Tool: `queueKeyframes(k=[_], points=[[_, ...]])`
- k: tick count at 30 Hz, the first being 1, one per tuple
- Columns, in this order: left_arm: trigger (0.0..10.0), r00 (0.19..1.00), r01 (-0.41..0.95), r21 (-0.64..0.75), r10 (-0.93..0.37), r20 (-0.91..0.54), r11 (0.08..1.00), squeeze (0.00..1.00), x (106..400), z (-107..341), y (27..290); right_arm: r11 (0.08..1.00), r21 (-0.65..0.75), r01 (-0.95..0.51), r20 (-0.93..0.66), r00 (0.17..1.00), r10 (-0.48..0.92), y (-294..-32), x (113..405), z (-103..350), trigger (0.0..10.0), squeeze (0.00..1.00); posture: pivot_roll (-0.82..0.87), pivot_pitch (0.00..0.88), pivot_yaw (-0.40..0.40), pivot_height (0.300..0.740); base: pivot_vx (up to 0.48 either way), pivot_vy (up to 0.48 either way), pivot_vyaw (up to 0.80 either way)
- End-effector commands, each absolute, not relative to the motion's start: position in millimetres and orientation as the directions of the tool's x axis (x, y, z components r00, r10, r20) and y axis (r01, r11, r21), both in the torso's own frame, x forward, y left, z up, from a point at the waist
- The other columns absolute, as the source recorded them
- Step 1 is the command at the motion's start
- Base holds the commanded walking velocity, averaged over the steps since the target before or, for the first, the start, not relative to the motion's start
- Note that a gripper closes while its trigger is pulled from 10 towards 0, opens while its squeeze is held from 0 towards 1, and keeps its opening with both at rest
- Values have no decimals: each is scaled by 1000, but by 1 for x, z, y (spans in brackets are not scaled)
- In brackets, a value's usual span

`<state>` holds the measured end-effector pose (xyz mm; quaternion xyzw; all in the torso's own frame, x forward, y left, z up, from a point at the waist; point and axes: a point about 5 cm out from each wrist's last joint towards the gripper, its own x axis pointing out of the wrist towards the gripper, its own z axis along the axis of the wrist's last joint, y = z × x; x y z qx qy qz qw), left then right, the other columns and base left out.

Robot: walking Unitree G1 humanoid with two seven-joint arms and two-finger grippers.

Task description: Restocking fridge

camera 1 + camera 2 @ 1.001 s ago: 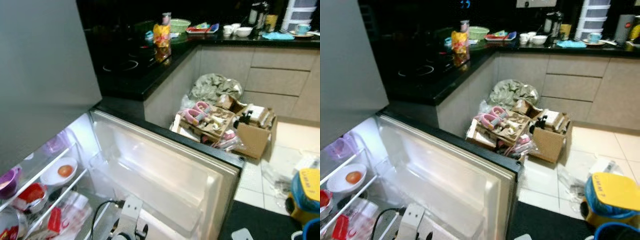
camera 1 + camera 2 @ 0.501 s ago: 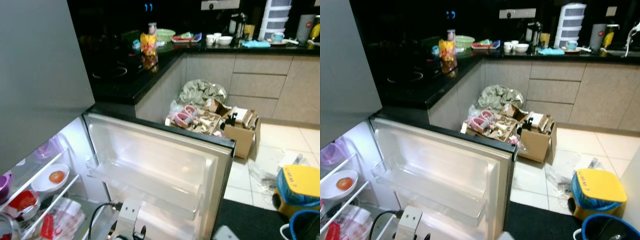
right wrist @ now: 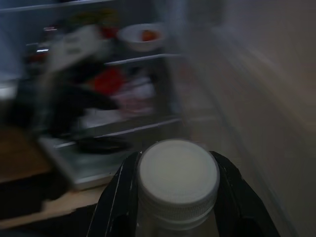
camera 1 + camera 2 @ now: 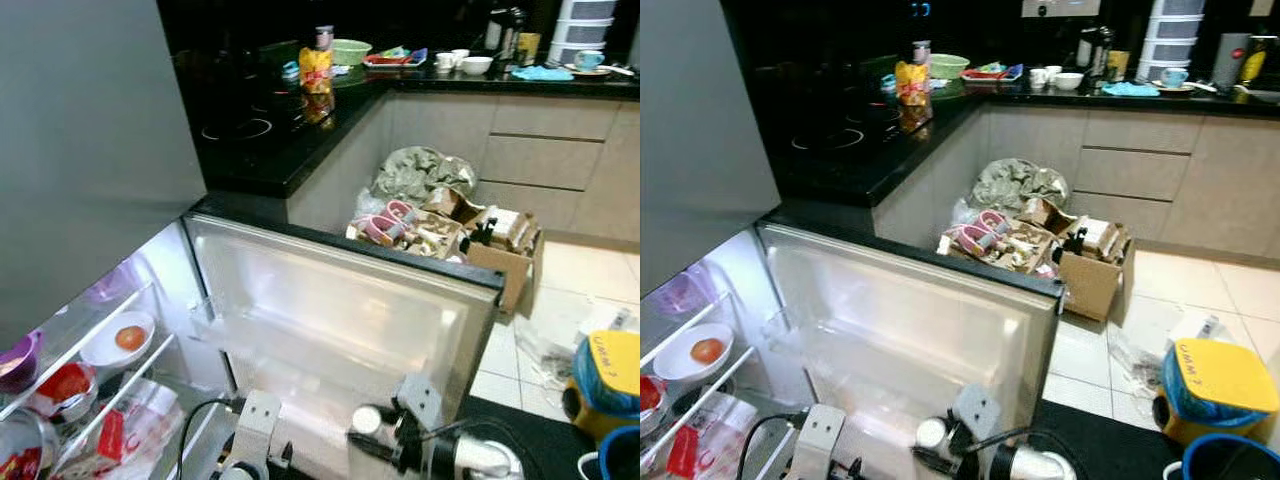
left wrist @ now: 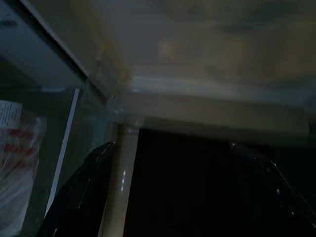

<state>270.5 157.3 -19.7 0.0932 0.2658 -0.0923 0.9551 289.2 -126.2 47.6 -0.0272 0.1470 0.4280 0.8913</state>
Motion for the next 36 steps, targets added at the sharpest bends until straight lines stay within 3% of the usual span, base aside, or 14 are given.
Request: queueKeyframes(k=[1, 4, 9, 12, 13, 16, 17, 21, 25, 36], points=[[10000, 838, 216, 132, -114, -534, 968, 0, 266, -23, 163, 625, 84, -776, -236, 594, 769, -126, 293, 58, 10000, 0, -75, 81, 26, 740, 0, 0, 0], [10000, 838, 214, 130, -113, -534, 968, 0, 265, -23, 163, 608, 102, -787, -238, 574, 783, -125, 290, 58, 10000, 0, -75, 81, 26, 740, 0, 0, 0], [10000, 834, 214, 126, -114, -540, 969, 0, 263, -25, 164, 386, 229, -894, -283, 319, 905, -111, 260, 61, 10000, 0, -79, 82, 31, 740, 0, 0, 0], [10000, 833, 216, 124, -116, -541, 968, 0, 263, -25, 164, 349, 228, -909, -279, 282, 918, -107, 256, 63, 10000, 0, -79, 80, 36, 740, 0, 0, 0], [10000, 833, 219, 121, -121, -540, 968, 0, 263, -25, 163, 353, 209, -912, -285, 288, 914, -106, 257, 64, 10000, 0, -79, 80, 38, 740, 0, 0, 0], [10000, 832, 231, 121, -132, -539, 965, 0, 265, -24, 162, 526, 54, -849, -273, 494, 826, -108, 282, 67, 10000, 0, -79, 79, 38, 740, 0, 0, 0], [10000, 832, 231, 121, -132, -539, 965, 0, 265, -24, 162, 526, 54, -849, -273, 494, 826, -108, 282, 67, 10000, 0, -79, 79, 38, 740, 0, 0, 0], [10000, 833, 233, 126, -131, -537, 964, 0, 266, -24, 162, 685, 44, -727, -140, 674, 725, -115, 311, 94, 10000, 0, -80, 75, 37, 740, 0, 0, 0], [10000, 835, 231, 125, -131, -535, 965, 0, 266, -23, 161, 760, 43, -648, -21, 760, 649, -122, 326, 126, 10000, 0, -80, 73, 35, 740, 0, 0, 0], [10000, 833, 232, 117, -135, -537, 966, 0, 265, -24, 161, 780, 78, -621, 154, 781, 606, -126, 347, 169, 10000, 0, -83, 64, 34, 740, 0, 0, 0]])
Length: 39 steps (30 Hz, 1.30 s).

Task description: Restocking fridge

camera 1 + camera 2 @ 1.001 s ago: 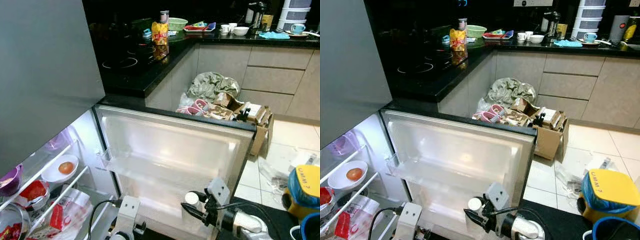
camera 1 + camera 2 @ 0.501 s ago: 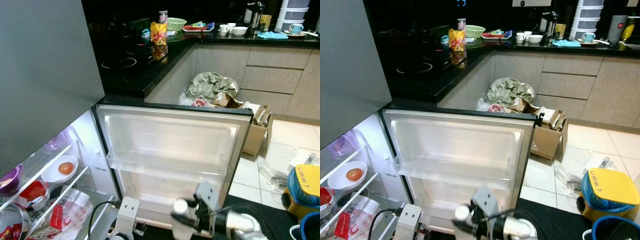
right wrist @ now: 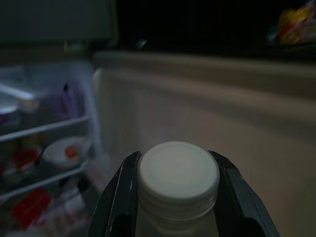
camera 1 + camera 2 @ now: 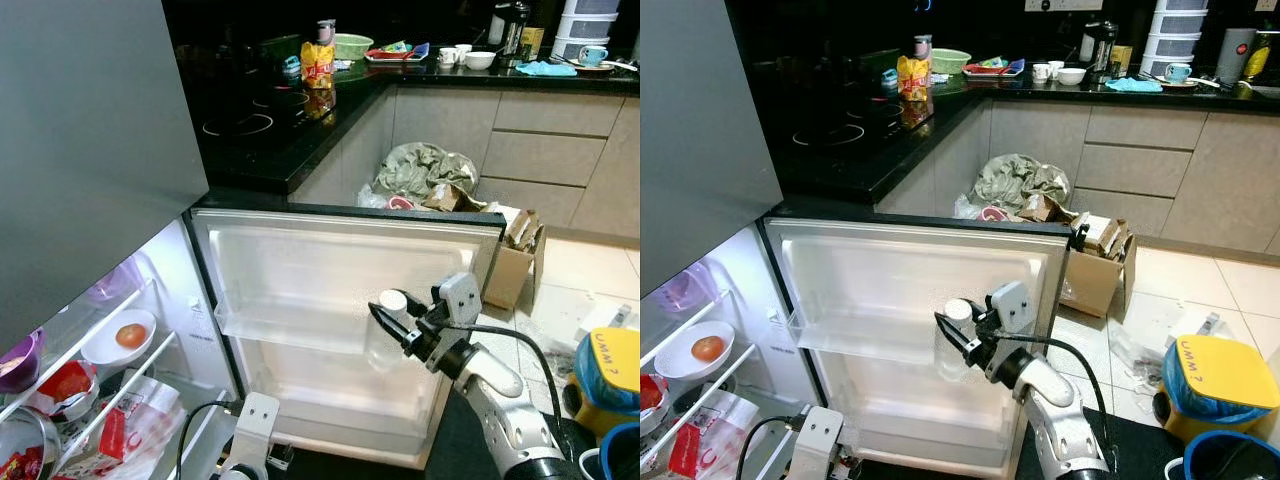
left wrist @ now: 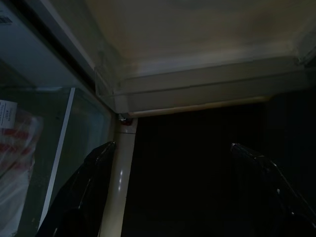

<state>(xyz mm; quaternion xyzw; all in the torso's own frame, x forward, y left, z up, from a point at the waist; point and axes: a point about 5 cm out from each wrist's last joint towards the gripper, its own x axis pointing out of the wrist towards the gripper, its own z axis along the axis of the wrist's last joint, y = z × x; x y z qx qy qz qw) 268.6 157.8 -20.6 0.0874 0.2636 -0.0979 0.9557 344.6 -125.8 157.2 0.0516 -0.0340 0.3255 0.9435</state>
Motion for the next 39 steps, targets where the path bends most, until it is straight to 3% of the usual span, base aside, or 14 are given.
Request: queueKeyframes(k=[1, 11, 14, 20, 39], points=[[10000, 833, 232, 117, -135, -537, 966, 0, 265, -24, 161, 780, 78, -621, 154, 781, 606, -126, 347, 169, 10000, 0, -83, 64, 34, 740, 0, 0, 0], [10000, 834, 238, 125, -137, -535, 963, 0, 265, -23, 162, 852, -69, -519, 235, 821, 520, -138, 356, 192, 10000, 0, -79, 65, 40, 740, 0, 0, 0], [10000, 835, 238, 129, -135, -533, 963, 0, 265, -23, 163, 862, -211, -461, 203, 842, 500, -143, 357, 188, 10000, 0, -79, 70, 41, 740, 0, 0, 0], [10000, 833, 242, 129, -138, -536, 962, 0, 264, -24, 163, 858, -306, -413, 174, 862, 477, -150, 358, 180, 10000, 0, -81, 69, 49, 740, 0, 0, 0], [10000, 849, 239, 151, -132, -512, 959, 0, 281, -11, 167, 805, -459, -376, -33, 913, 407, -164, 357, 125, 10000, 0, -76, 23, 68, 740, 0, 0, 0]])
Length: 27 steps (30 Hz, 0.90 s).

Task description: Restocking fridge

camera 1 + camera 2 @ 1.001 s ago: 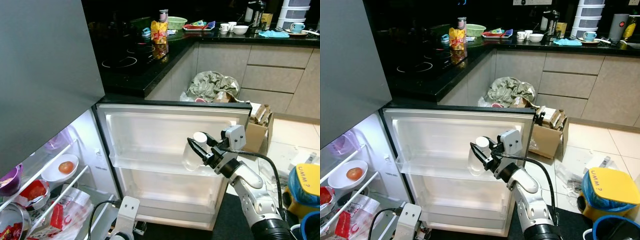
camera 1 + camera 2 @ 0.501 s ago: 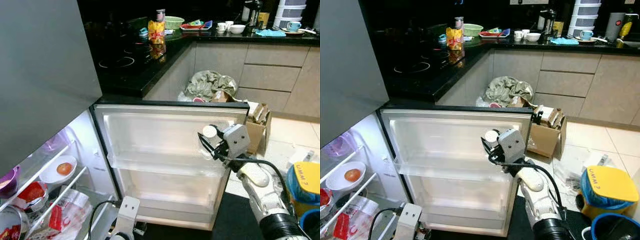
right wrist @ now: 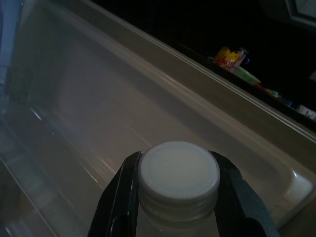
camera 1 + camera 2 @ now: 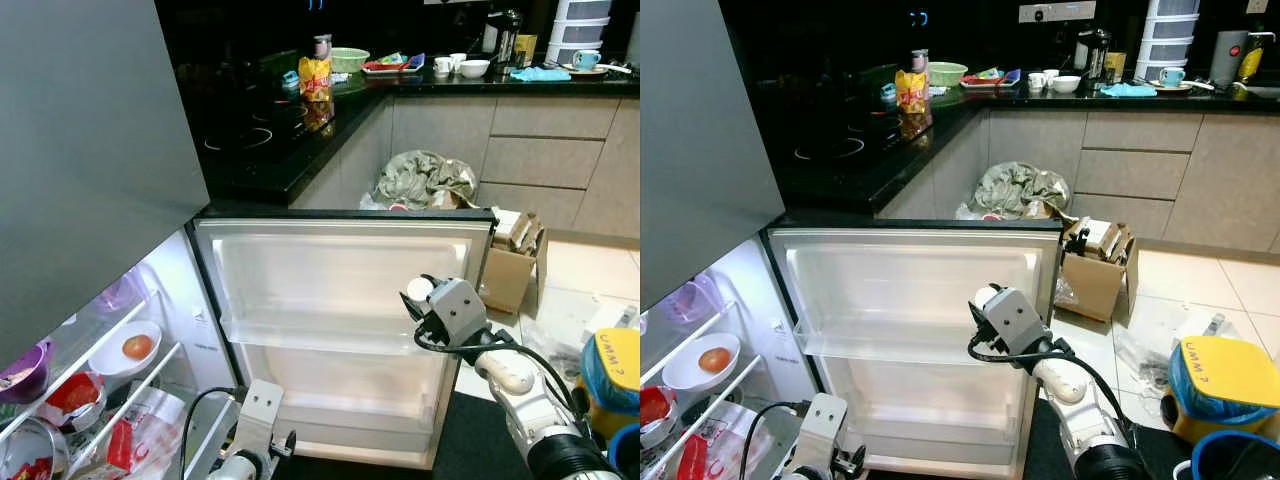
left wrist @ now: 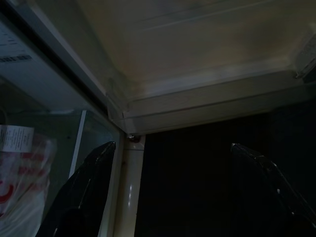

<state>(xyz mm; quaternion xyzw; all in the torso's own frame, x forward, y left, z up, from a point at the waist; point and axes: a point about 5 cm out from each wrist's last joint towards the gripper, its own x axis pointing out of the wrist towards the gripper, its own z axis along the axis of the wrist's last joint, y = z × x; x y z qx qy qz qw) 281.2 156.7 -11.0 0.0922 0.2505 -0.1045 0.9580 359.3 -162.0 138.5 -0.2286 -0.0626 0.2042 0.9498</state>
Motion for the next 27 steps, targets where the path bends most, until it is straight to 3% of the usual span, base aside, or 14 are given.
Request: queueKeyframes(k=[1, 15, 27], points=[[10000, 850, 239, 151, -131, -511, 959, 0, 281, -11, 167, 805, -461, -374, -33, 914, 405, -164, 357, 124, 10000, 0, -76, 20, 67, 740, 0, 0, 0], [10000, 854, 224, 148, -121, -506, 963, 0, 281, -11, 166, 812, -443, -380, -59, 916, 396, -162, 358, 114, 10000, 0, -59, 38, 38, 740, 0, 0, 0], [10000, 864, 165, 135, -77, -497, 977, 0, 267, -19, 176, 915, -262, -308, 32, 945, 327, -164, 370, 130, 10000, 0, -14, 98, -1, 740, 0, 0, 0]])
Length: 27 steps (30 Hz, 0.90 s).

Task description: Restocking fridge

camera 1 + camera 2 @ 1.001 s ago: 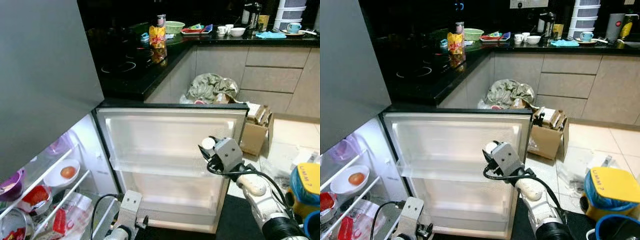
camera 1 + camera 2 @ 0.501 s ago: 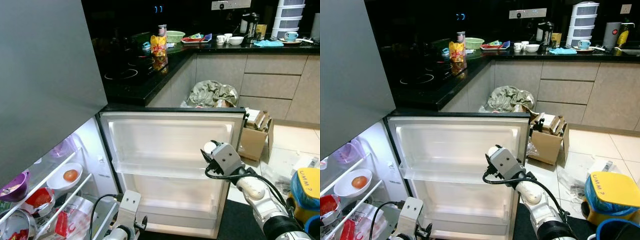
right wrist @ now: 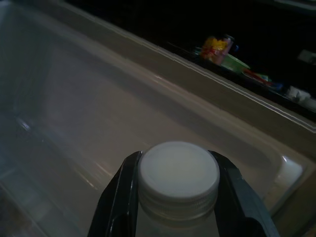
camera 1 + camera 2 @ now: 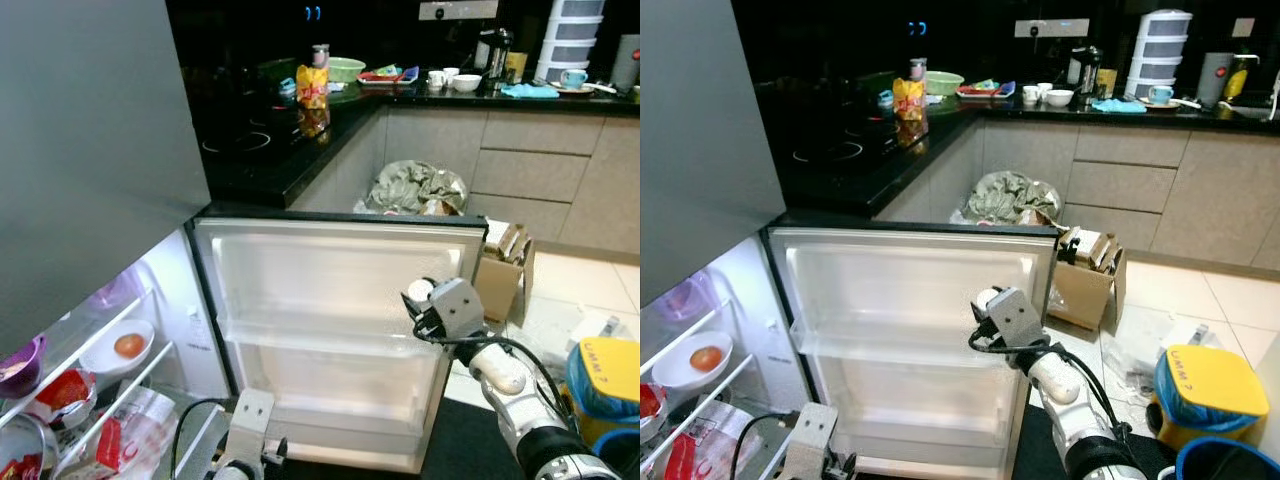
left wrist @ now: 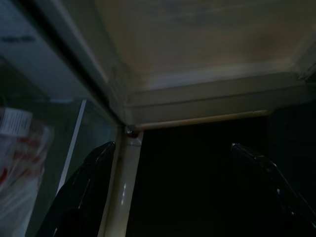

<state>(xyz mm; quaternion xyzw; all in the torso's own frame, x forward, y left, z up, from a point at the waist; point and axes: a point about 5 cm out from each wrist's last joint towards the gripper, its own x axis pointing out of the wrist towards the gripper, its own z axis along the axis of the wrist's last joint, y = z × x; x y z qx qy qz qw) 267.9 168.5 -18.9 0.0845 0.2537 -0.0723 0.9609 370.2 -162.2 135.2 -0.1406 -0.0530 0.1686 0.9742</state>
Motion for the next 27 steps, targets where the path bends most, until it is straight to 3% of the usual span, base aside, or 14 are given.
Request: queueKeyframes(k=[1, 12, 18, 23, 27], points=[[10000, 865, 162, 136, -74, -496, 977, 0, 265, -19, 178, 928, -232, -291, 49, 949, 310, -165, 372, 134, 10000, 0, -8, 109, 0, 740, 0, 0, 0], [10000, 871, 157, 137, -71, -487, 978, 0, 259, -19, 183, 947, -85, -311, 114, 941, 319, -154, 383, 153, 10000, 0, 17, 130, 11, 740, 0, 0, 0], [10000, 876, 161, 140, -76, -477, 977, 0, 260, -16, 184, 902, -36, -431, 168, 887, 430, -129, 382, 160, 10000, 0, 21, 123, 14, 740, 0, 0, 0], [10000, 876, 161, 140, -77, -475, 977, 0, 261, -16, 183, 888, -42, -458, 162, 874, 459, -124, 381, 158, 10000, 0, 25, 116, 10, 740, 0, 0, 0], [10000, 875, 164, 140, -79, -477, 976, 0, 260, -16, 182, 883, -159, -441, 76, 886, 457, -126, 379, 146, 10000, 0, 25, 112, 9, 740, 0, 0, 0]])
